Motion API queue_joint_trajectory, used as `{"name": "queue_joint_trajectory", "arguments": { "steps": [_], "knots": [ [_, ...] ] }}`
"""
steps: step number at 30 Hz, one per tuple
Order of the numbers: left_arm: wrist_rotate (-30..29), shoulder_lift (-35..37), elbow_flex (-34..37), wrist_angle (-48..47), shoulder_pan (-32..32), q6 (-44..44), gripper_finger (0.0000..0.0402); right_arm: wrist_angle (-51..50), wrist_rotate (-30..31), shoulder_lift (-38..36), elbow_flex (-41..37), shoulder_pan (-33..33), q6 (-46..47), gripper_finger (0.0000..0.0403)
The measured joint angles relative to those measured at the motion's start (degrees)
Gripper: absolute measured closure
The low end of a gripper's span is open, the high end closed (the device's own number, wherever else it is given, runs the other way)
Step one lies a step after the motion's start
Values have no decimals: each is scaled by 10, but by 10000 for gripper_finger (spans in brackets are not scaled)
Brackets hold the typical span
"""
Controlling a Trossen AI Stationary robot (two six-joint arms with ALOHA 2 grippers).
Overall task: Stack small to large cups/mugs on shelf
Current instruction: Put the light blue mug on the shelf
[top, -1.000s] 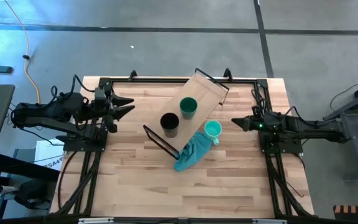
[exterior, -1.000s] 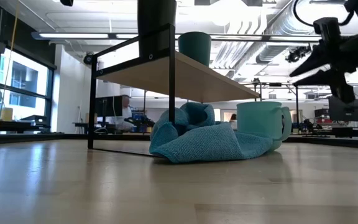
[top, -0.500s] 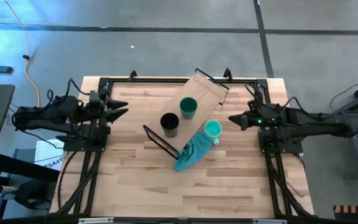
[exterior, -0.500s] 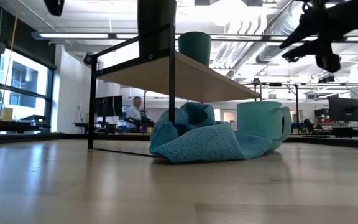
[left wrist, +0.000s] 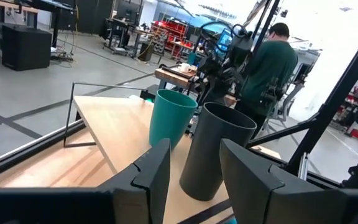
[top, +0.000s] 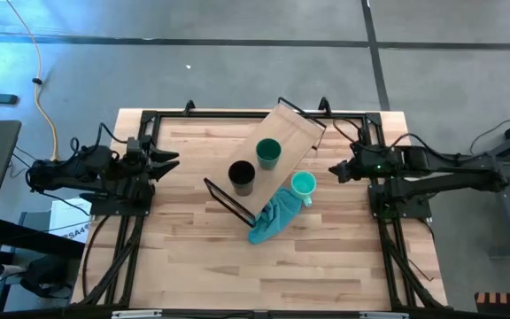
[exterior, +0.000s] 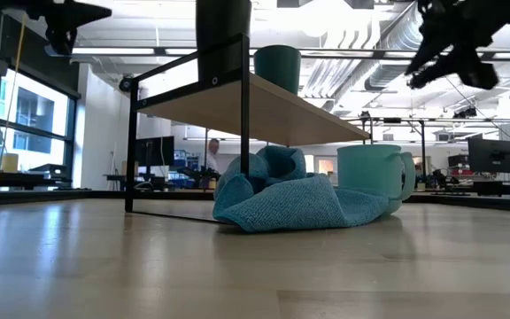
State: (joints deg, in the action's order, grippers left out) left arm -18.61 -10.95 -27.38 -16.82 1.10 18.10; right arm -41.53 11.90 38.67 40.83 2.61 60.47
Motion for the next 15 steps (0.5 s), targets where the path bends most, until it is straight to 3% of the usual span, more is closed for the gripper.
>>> {"name": "queue_joint_trajectory", "arguments": {
  "steps": [6, 15],
  "knots": [
    [0, 37, 19, -21, 0, 13, 273, -86, -7, 53, 31, 0, 92, 313],
    [-5, 90, 19, -108, 0, 40, 273, -140, -18, 173, 98, 0, 66, 313]
  ]
}}
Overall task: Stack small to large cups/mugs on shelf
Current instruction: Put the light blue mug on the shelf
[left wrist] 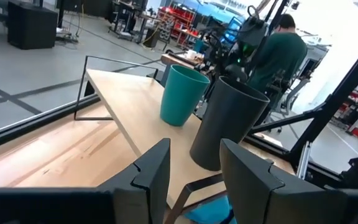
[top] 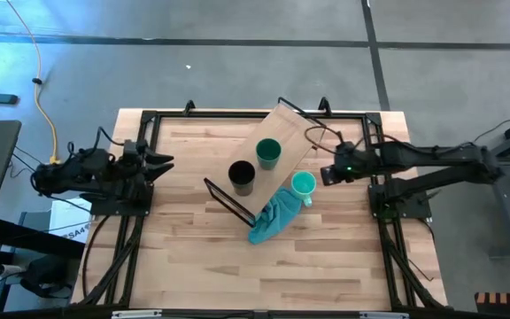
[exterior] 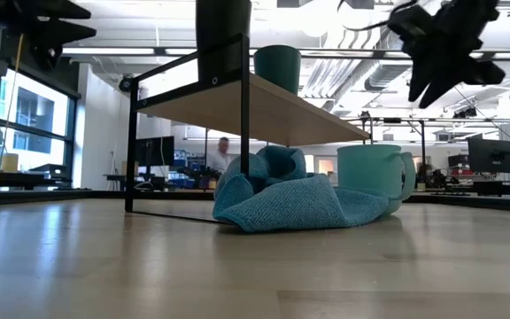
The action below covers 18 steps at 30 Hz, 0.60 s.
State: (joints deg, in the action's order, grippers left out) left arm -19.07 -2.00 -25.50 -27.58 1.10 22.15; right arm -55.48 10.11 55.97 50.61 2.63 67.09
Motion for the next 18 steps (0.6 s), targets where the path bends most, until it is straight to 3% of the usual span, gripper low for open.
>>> {"name": "queue_joint_trajectory", "arguments": {
  "steps": [10, 18],
  "knots": [
    [-12, 16, 3, -4, 0, 7, 273, 4, -21, 121, 49, 0, -83, 313],
    [-17, 16, 8, -4, 0, 79, 273, 19, -20, 148, 59, 0, -91, 313]
  ]
}}
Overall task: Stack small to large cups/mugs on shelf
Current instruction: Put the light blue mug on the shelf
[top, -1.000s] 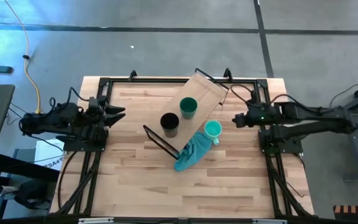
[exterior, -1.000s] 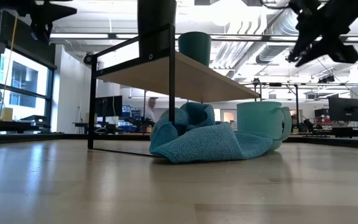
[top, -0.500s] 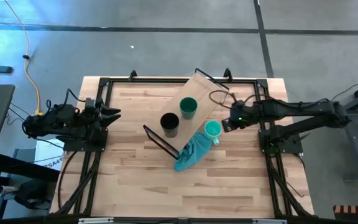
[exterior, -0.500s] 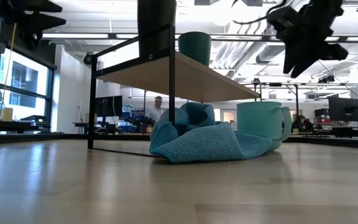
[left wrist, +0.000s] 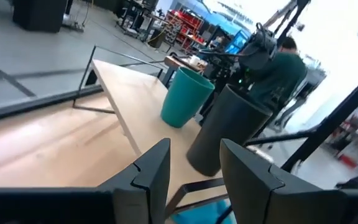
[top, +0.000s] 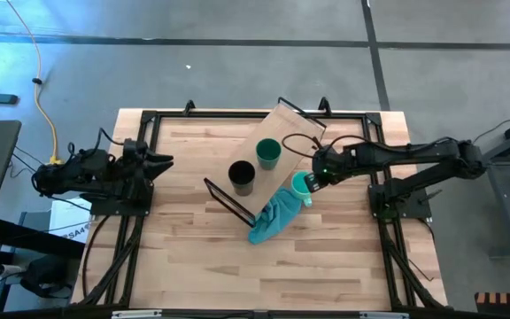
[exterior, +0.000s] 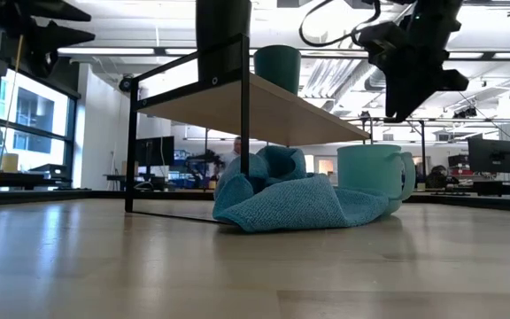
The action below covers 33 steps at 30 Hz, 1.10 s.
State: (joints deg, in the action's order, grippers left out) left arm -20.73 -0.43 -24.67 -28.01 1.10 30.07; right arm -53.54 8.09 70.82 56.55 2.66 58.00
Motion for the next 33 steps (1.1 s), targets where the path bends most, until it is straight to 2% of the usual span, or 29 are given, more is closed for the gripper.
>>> {"name": "queue_joint_trajectory", "arguments": {
  "steps": [5, 13, 16, 18, 23, 27, 33],
  "knots": [
    [-1, 0, 0, -1, 0, 83, 273, 2, 4, -7, 1, 0, -1, 313],
    [1, 0, 0, -26, 0, 49, 273, 2, 8, -8, 1, 0, -15, 313],
    [-5, -1, 0, 3, 0, -22, 273, 2, 8, -8, 1, 0, -15, 313],
    [4, -4, 9, 55, 0, -101, 272, 3, 8, -8, 1, 0, -15, 313],
    [81, -5, 66, 203, 0, -276, 272, 6, 3, -8, 1, 8, -13, 313],
    [73, -5, 107, 250, 0, -287, 272, 7, 2, -8, 1, 11, -13, 313],
    [72, -4, 143, 250, 0, -270, 272, 5, -3, -8, -2, 11, -15, 313]
  ]
}}
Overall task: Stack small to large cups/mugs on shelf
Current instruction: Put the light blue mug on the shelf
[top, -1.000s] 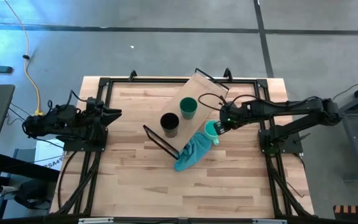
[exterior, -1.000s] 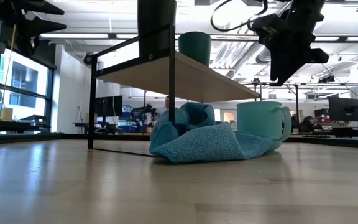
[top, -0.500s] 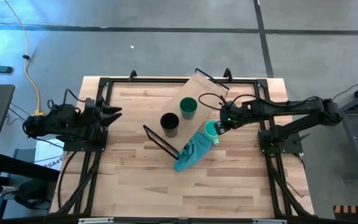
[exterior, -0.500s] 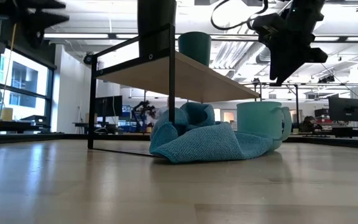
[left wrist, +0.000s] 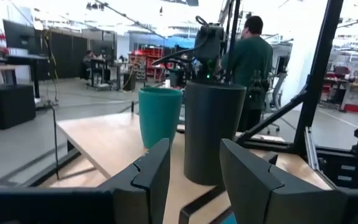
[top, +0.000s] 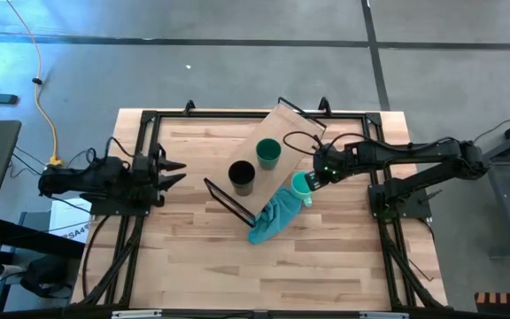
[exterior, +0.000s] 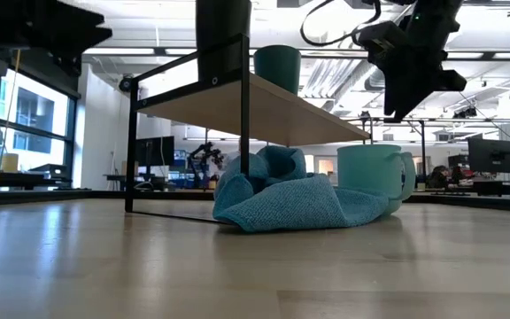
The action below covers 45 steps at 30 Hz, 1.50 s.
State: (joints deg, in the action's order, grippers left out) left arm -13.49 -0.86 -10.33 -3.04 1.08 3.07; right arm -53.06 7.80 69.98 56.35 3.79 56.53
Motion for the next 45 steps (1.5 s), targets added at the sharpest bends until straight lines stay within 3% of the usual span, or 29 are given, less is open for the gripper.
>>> {"name": "queue_joint_trajectory", "arguments": {
  "steps": [10, 15, 24, 33, 42, 45],
  "knots": [
    [20, 5, 7, -48, 0, 4, 272, -15, -10, 0, -1, 0, -5, 313],
    [68, 5, 7, -63, 0, 4, 272, -15, -10, 0, -1, 0, -6, 313],
    [56, 5, 7, -74, 0, 3, 273, -15, -11, 0, -1, 0, -11, 313],
    [72, 5, 7, -23, 0, -31, 273, -15, -11, 0, -1, 0, -15, 313],
    [156, 5, 7, 29, 0, -59, 273, -16, -11, 0, -1, 0, -15, 313],
    [159, 5, 7, 40, 0, -67, 273, -16, -11, 0, -1, 0, -15, 313]
  ]
}}
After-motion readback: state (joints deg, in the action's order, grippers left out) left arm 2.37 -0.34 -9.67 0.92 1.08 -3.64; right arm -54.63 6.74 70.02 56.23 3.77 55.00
